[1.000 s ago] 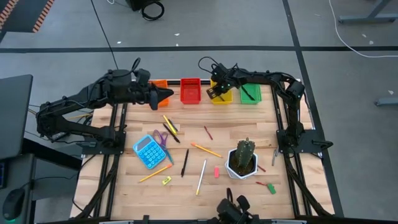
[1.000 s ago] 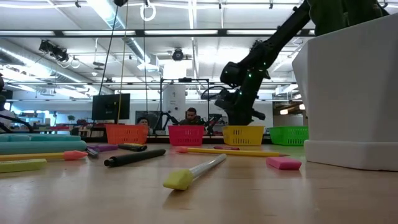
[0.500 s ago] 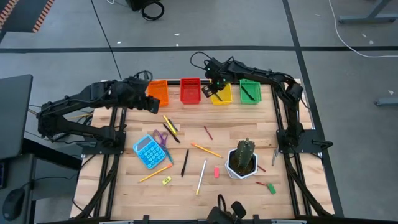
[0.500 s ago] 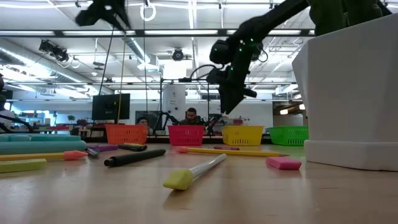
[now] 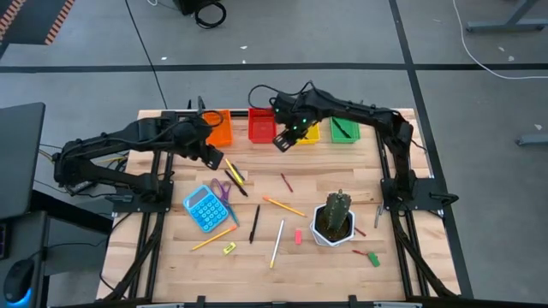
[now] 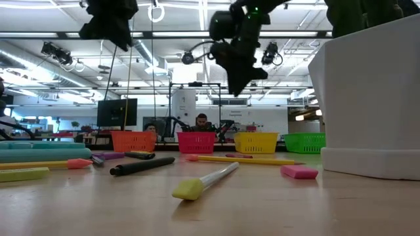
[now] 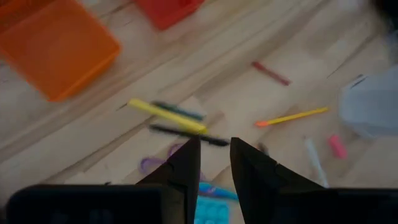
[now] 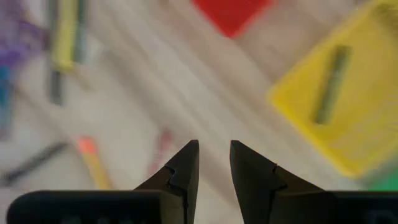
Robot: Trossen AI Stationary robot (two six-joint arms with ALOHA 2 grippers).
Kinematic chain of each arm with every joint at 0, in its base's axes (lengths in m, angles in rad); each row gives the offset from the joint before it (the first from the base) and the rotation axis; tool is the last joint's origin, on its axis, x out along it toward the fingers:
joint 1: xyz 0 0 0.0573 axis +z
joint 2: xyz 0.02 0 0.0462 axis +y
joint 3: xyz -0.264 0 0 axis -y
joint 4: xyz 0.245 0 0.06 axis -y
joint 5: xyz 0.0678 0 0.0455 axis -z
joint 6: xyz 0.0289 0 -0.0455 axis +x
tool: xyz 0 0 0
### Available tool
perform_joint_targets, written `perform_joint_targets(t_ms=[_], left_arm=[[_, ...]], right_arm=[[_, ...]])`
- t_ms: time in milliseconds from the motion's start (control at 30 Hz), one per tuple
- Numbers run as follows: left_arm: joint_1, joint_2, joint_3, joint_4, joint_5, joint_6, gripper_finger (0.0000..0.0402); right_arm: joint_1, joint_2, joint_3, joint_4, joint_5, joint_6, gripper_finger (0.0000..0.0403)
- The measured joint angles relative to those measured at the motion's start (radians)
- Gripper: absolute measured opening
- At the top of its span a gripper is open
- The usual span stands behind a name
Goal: Sort crayons/erasers/pens/pencils in bins
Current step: Put the top red crayon into the yellow bin
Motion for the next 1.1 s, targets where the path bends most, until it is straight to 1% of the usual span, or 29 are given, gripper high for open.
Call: perform_joint_targets(t_ms=[67,133,267,367,500,600,700,767,933,1100], left_arm=[[-0.003,-0.002,0.002,0.042,0.015,-0.002,0.0096],[-0.006,-0.008,0.001,0.080,0.020,0.001,0.0096],[-0.006,-0.023,0.002,0.144,0.031,0.003,0.0094],[-0.006,-0.033,0.002,0.170,0.058,0.011,0.0096],[-0.006,-0.053,0.002,0.173,0.105,0.074,0.0094],[-0.011,-0.071,0.002,0.191,0.149,0.100,0.0090],[-0.031,-0.090,0.002,0.223,0.152,0.100,0.0085],[-0.042,-0.097,0.002,0.241,0.153,0.103,0.0083],[-0.063,-0.108,0.002,0.304,0.153,0.108,0.0080],[-0.067,-0.107,0.002,0.322,0.153,0.101,0.0078]], right_arm=[[0.037,0.000,-0.012,0.033,-0.029,0.075,0.0097],[0.077,0.000,-0.044,0.087,-0.034,0.145,0.0097],[0.136,0.001,-0.123,0.130,0.005,0.240,0.0097],[0.159,0.001,-0.197,0.160,0.010,0.303,0.0097],[0.184,0.001,-0.299,0.237,0.008,0.365,0.0097],[0.202,0.002,-0.370,0.333,-0.022,0.416,0.0097],[0.219,0.002,-0.415,0.430,-0.035,0.469,0.0097],[0.230,0.002,-0.430,0.438,-0.025,0.492,0.0097],[0.242,0.002,-0.448,0.435,0.045,0.495,0.0097],[0.237,0.002,-0.494,0.454,0.068,0.495,0.0097]])
